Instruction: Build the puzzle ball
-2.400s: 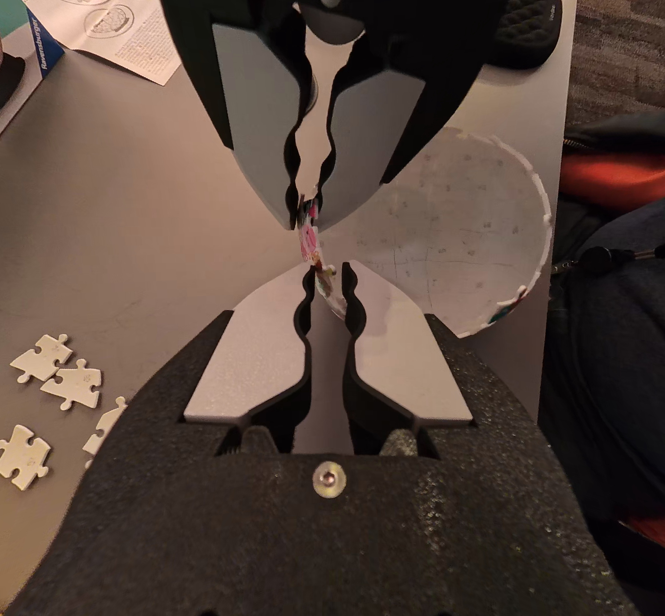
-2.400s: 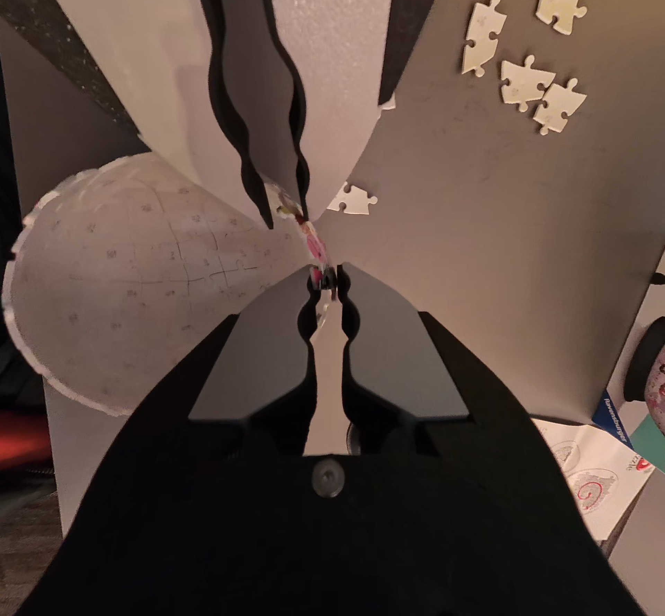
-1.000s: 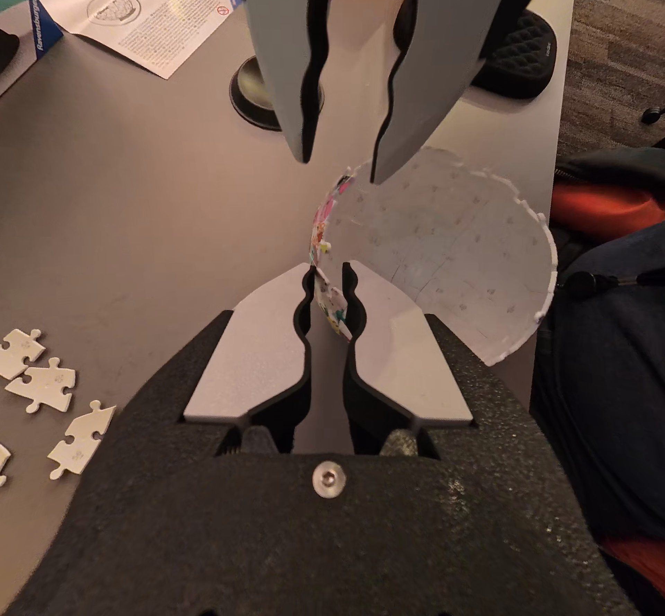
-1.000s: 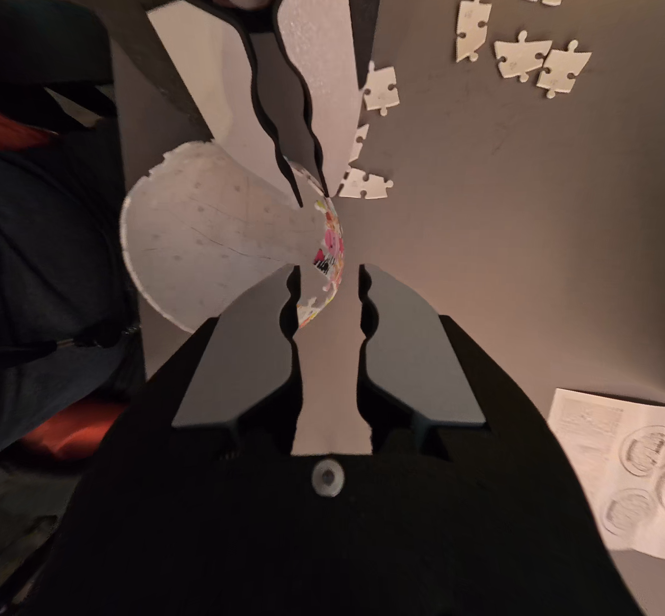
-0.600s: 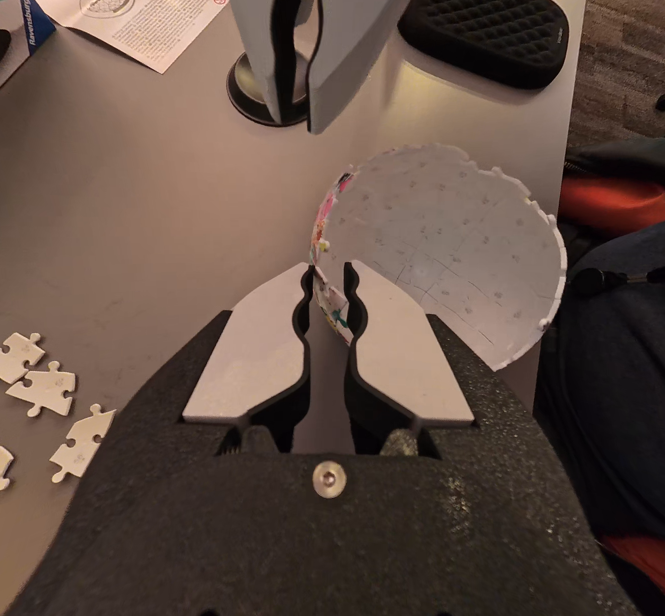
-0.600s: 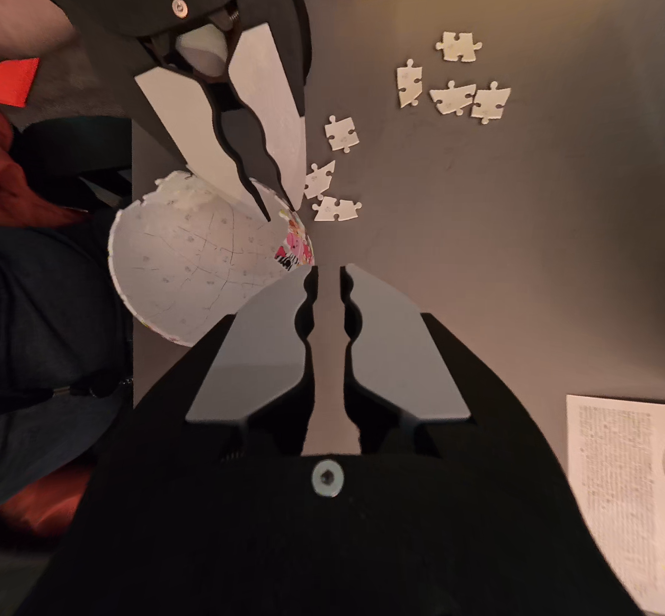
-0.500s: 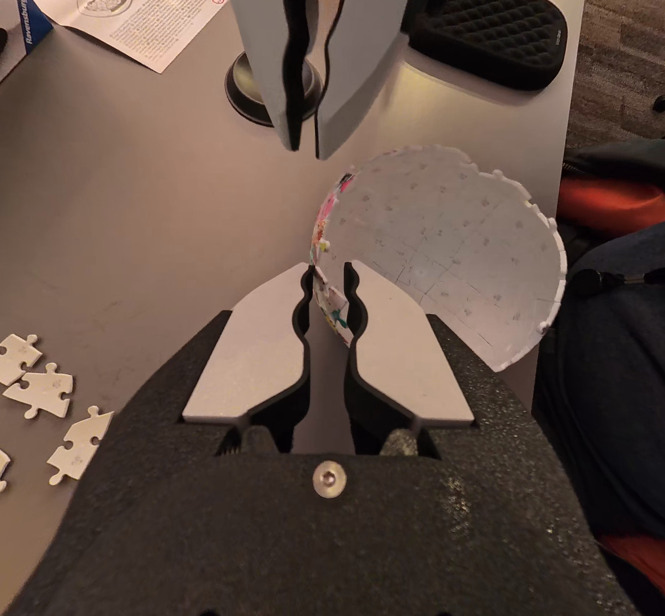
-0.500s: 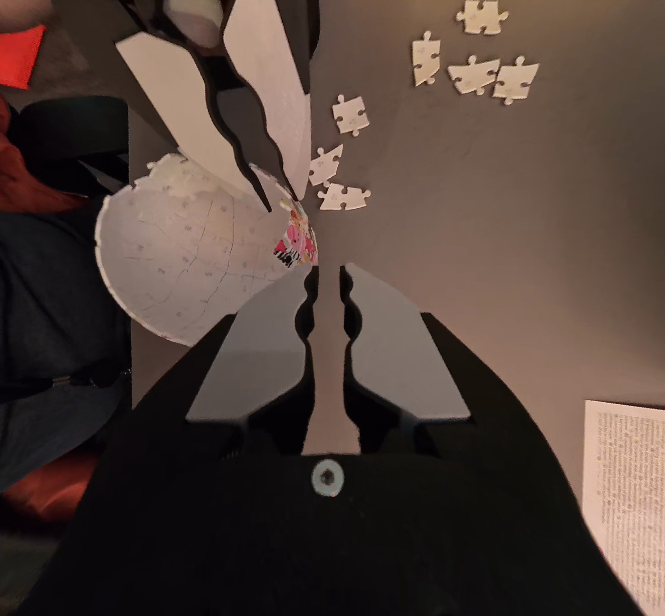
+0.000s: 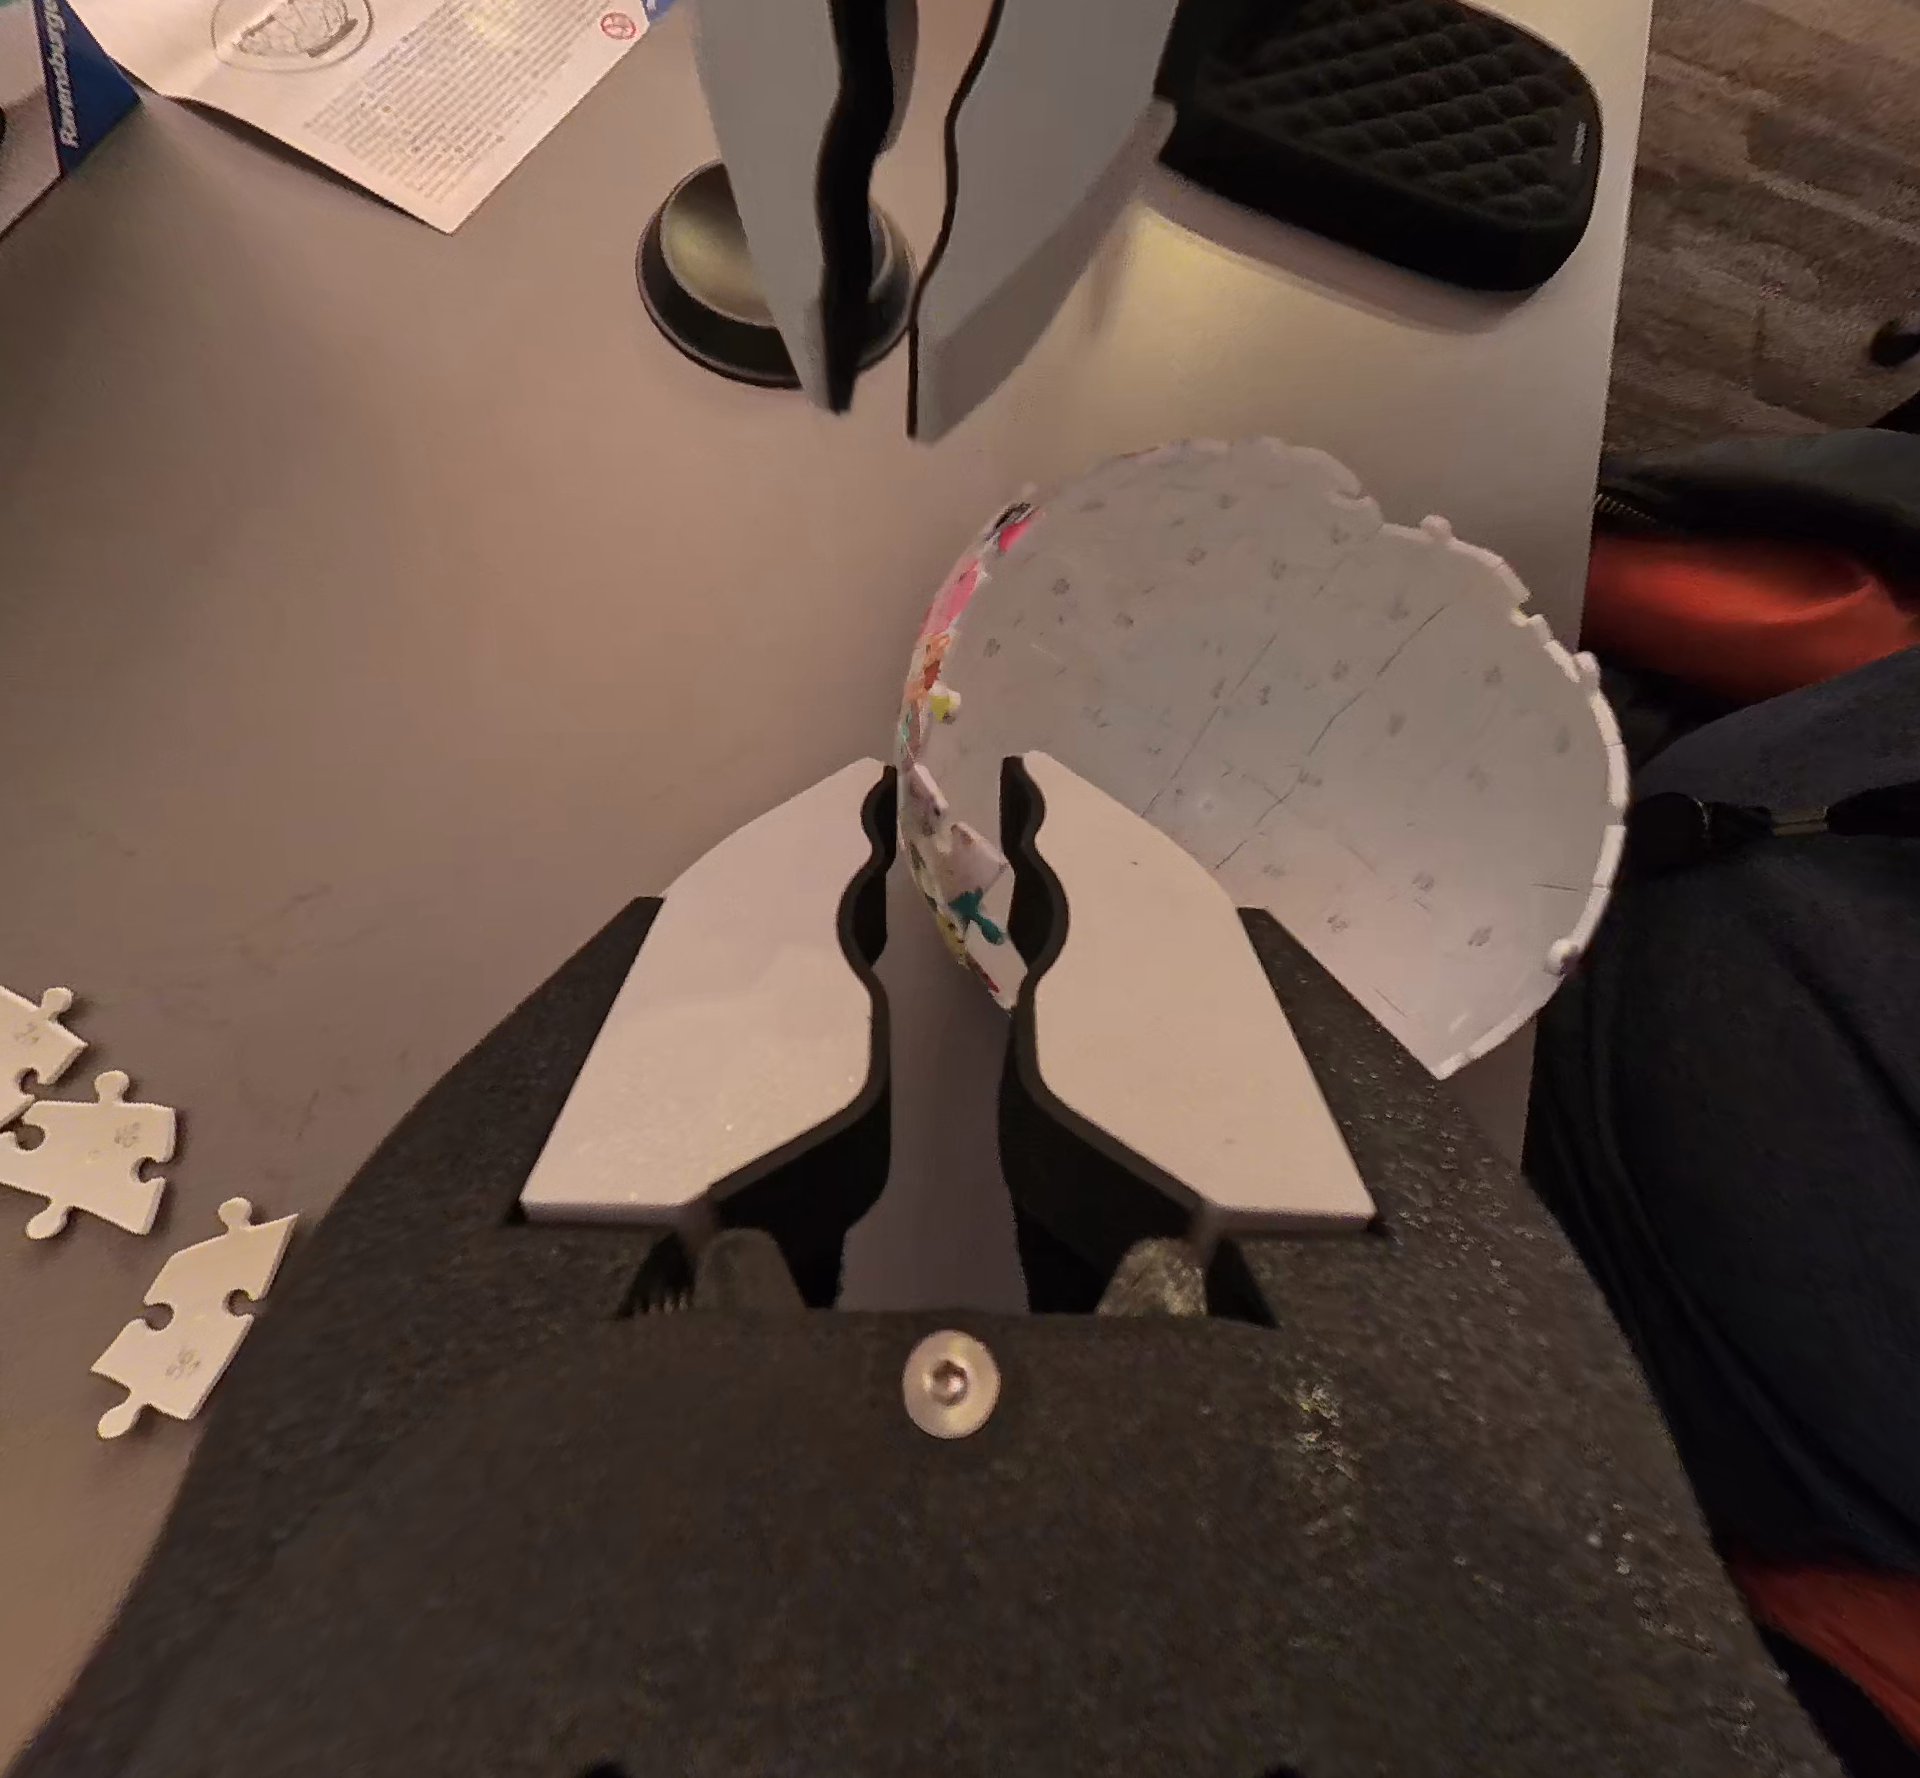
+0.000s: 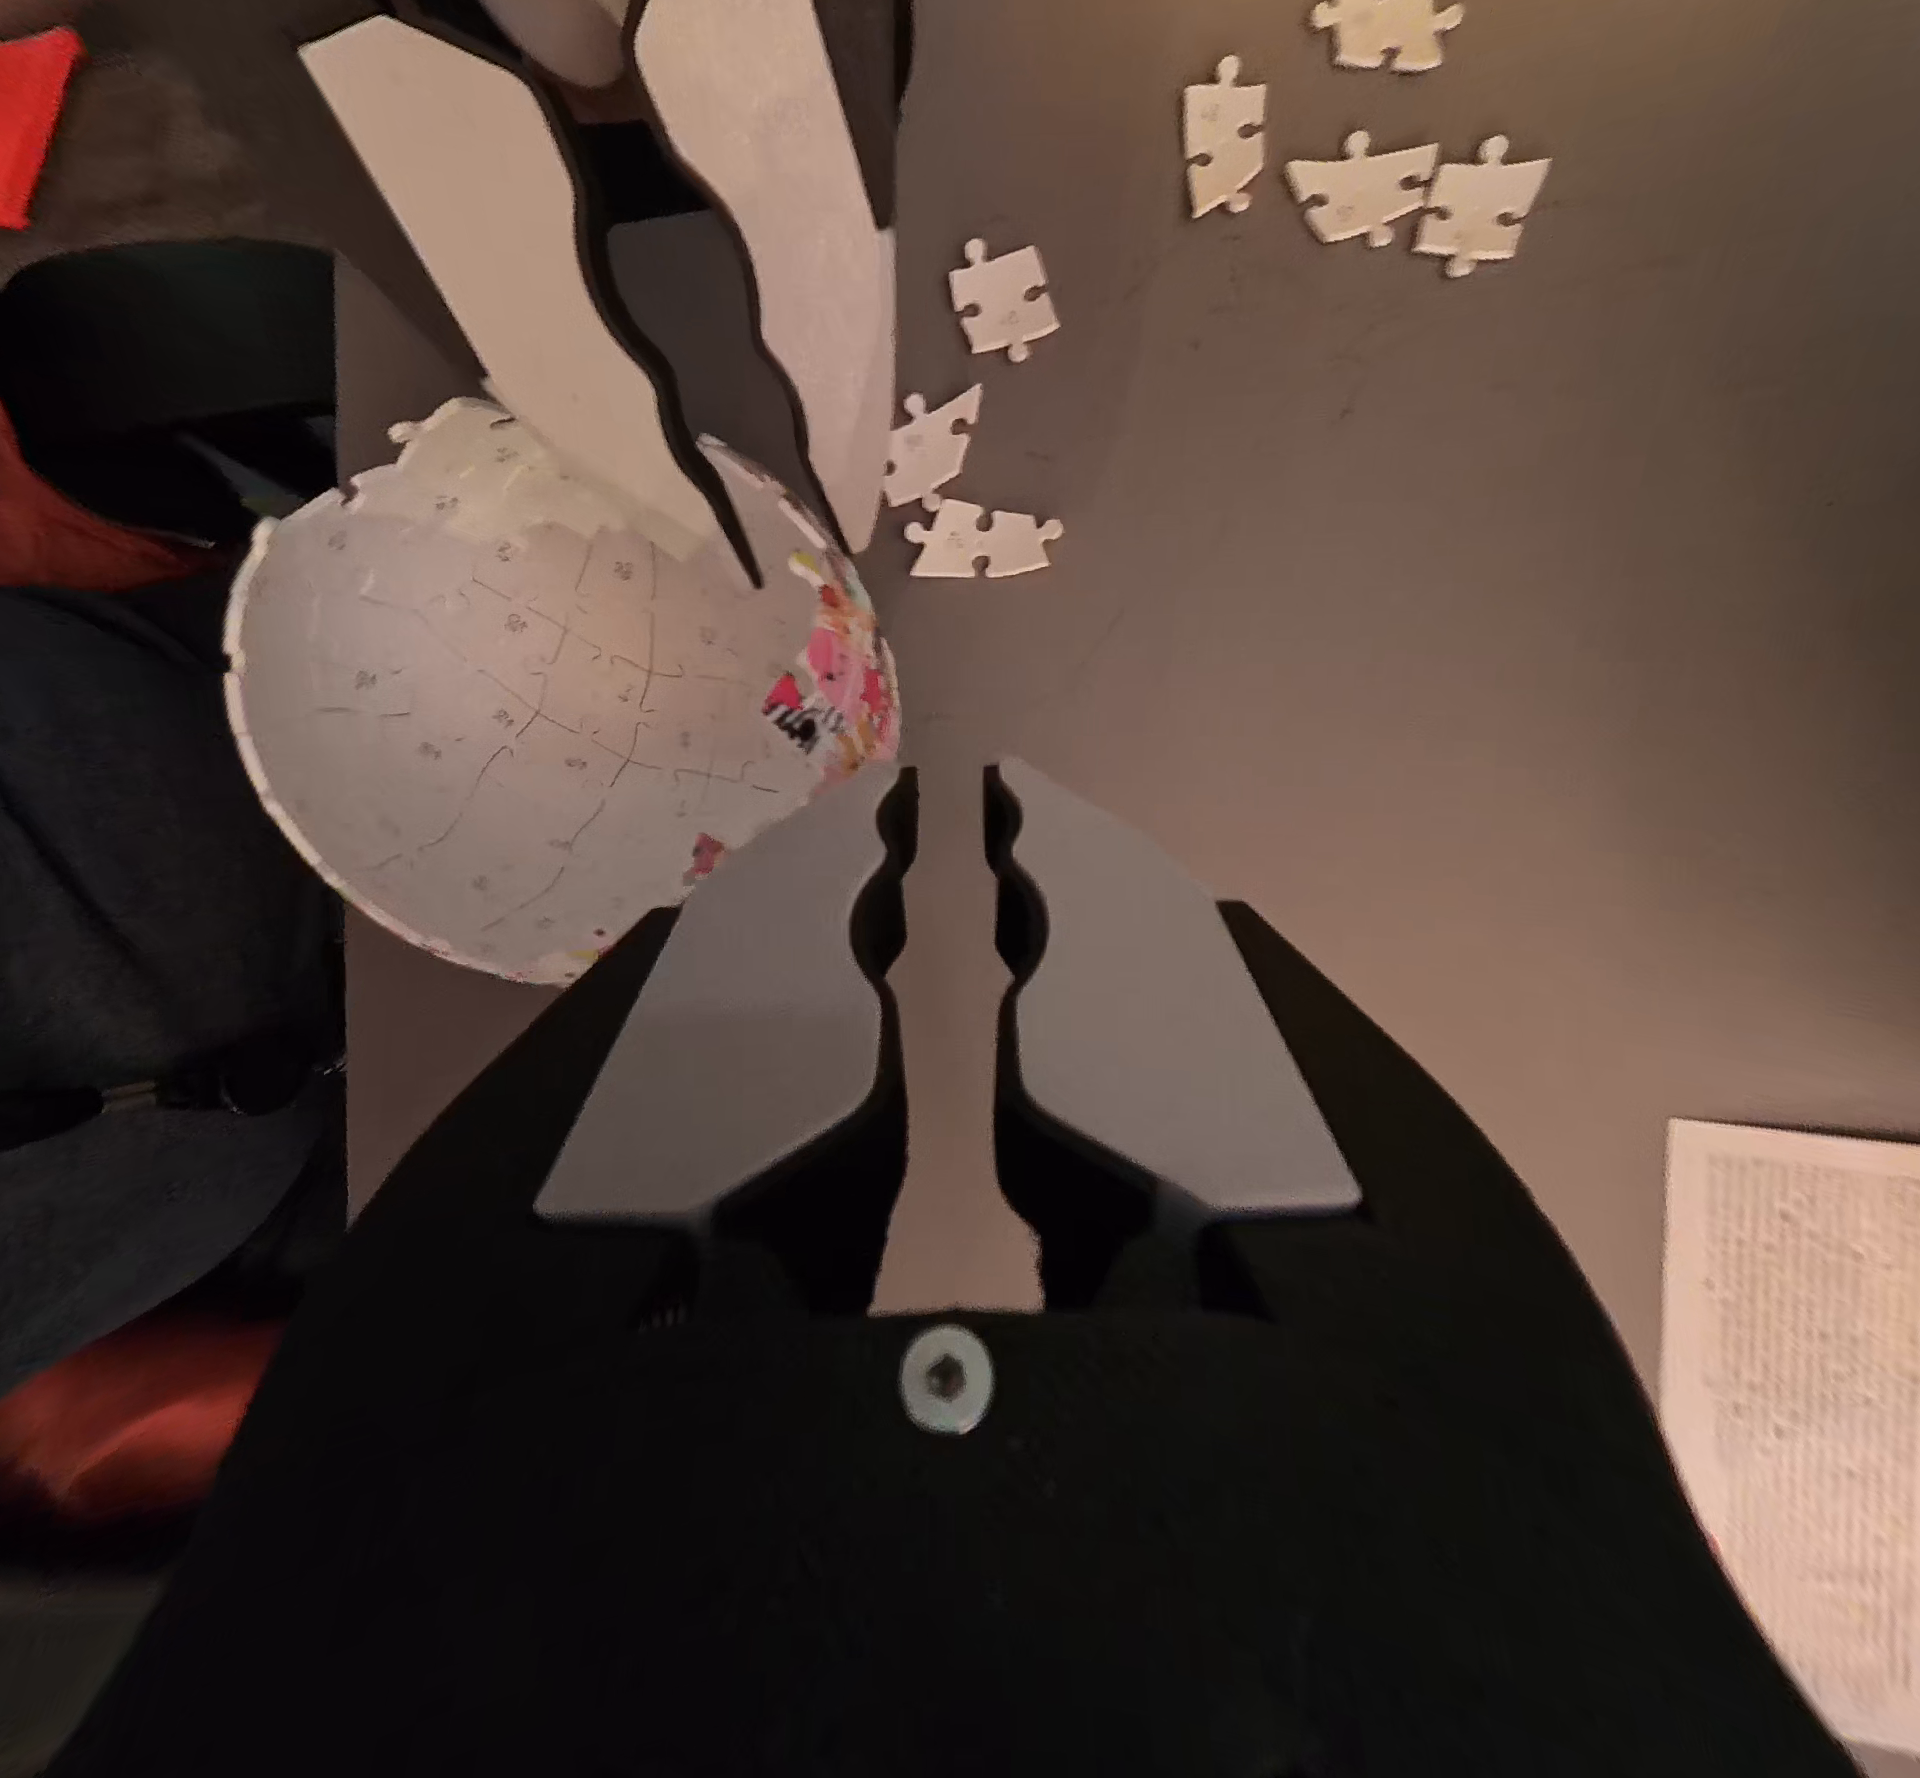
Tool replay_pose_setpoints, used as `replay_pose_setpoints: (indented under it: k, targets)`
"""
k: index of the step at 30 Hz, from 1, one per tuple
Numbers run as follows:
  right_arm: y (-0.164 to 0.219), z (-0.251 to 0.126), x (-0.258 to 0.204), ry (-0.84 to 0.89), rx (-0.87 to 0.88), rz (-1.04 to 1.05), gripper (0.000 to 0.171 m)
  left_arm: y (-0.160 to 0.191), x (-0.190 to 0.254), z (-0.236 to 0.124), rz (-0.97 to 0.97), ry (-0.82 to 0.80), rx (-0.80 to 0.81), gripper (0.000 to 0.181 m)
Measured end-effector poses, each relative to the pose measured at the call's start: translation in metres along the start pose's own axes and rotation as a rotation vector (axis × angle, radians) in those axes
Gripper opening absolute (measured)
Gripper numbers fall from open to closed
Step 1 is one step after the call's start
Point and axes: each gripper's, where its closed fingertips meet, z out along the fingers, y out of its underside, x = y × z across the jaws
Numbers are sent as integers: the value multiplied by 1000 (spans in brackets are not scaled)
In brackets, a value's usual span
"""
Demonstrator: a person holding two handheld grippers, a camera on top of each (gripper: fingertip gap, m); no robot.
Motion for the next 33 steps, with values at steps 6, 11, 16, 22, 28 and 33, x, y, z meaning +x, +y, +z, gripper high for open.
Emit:
replay_pose_setpoints:
  k: [6,11,16,22,28,33]
  targets:
    - [11,-39,-5,81,332,75,15,-10,12,-22,-24,28,120,22]
    - [34,-42,-26,54,510,174,14,-2,21,-37,-62,15,152,23]
    - [53,-35,-46,96,483,194,16,22,25,-64,-76,-43,216,23]
    - [47,-78,-74,294,754,103,16,29,53,-111,-126,-8,476,33]
    - [63,-99,-121,309,934,190,36,25,96,-156,-22,-101,901,44]
    - [58,-110,-144,335,1009,179,20,47,108,-152,-32,-137,833,41]
